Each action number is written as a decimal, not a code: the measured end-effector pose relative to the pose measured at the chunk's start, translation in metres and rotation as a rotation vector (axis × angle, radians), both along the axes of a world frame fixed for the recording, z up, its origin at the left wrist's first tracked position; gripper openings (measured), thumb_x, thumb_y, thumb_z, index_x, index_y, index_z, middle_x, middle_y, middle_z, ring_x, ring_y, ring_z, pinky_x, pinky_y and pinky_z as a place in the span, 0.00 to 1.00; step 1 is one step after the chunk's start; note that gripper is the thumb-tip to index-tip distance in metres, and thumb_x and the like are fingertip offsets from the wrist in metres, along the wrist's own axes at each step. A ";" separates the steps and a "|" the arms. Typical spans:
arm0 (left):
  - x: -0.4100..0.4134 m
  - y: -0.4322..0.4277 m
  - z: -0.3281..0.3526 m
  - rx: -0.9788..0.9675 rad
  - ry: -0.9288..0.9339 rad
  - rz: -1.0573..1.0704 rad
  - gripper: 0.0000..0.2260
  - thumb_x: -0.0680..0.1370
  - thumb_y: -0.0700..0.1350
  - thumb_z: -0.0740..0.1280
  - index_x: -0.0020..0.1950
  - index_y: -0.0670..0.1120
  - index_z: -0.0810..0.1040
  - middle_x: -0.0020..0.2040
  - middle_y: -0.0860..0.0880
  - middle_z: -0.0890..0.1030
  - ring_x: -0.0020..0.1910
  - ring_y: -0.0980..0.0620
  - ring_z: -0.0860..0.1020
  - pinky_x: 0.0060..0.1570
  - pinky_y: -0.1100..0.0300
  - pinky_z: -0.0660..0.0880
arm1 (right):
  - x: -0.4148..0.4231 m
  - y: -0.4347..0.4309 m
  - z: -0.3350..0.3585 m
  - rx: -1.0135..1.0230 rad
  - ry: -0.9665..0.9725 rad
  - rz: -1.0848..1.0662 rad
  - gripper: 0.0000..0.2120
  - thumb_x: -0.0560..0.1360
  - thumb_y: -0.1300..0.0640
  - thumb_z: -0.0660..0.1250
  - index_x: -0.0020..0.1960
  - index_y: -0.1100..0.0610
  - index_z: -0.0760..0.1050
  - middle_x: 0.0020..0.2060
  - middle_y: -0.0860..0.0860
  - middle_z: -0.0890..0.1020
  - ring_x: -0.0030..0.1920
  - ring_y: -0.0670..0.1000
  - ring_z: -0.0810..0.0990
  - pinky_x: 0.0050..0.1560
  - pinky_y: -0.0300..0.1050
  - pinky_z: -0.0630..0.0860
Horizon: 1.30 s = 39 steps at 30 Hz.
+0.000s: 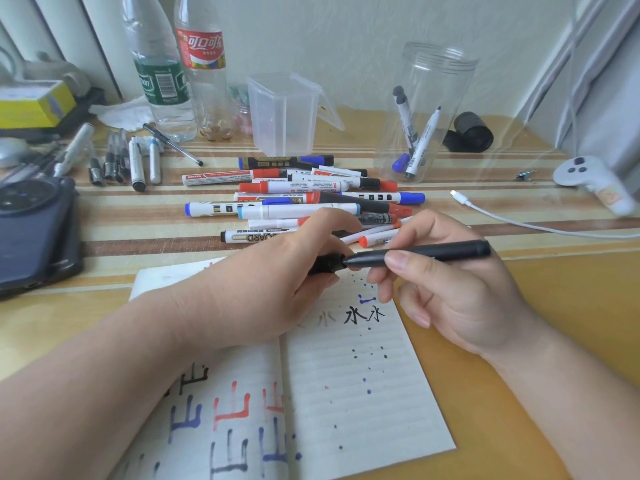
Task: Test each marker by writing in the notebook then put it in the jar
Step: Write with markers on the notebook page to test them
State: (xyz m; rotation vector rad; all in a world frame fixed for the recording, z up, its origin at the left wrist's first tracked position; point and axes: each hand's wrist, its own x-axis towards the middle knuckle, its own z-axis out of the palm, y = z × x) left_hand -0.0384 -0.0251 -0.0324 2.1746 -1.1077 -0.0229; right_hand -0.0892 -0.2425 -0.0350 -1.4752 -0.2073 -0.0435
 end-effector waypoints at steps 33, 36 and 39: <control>-0.002 0.005 0.002 -0.569 0.638 -0.078 0.28 0.78 0.67 0.53 0.47 0.41 0.71 0.36 0.40 0.73 0.28 0.48 0.67 0.28 0.62 0.65 | 0.002 0.007 -0.011 0.102 0.179 0.253 0.18 0.68 0.46 0.79 0.44 0.58 0.77 0.33 0.59 0.77 0.27 0.50 0.66 0.27 0.38 0.62; -0.004 0.000 0.006 -0.559 0.603 -0.083 0.25 0.83 0.60 0.52 0.47 0.36 0.67 0.34 0.37 0.70 0.26 0.50 0.65 0.27 0.65 0.64 | -0.001 0.005 -0.009 0.126 0.177 0.268 0.17 0.68 0.47 0.79 0.42 0.57 0.77 0.33 0.59 0.76 0.27 0.49 0.67 0.27 0.38 0.62; -0.009 0.000 0.009 -0.555 0.580 -0.085 0.21 0.82 0.55 0.54 0.44 0.37 0.66 0.33 0.44 0.69 0.27 0.50 0.65 0.28 0.65 0.65 | -0.002 0.006 -0.008 0.115 0.175 0.277 0.17 0.68 0.46 0.80 0.41 0.56 0.77 0.33 0.60 0.75 0.27 0.49 0.67 0.28 0.38 0.62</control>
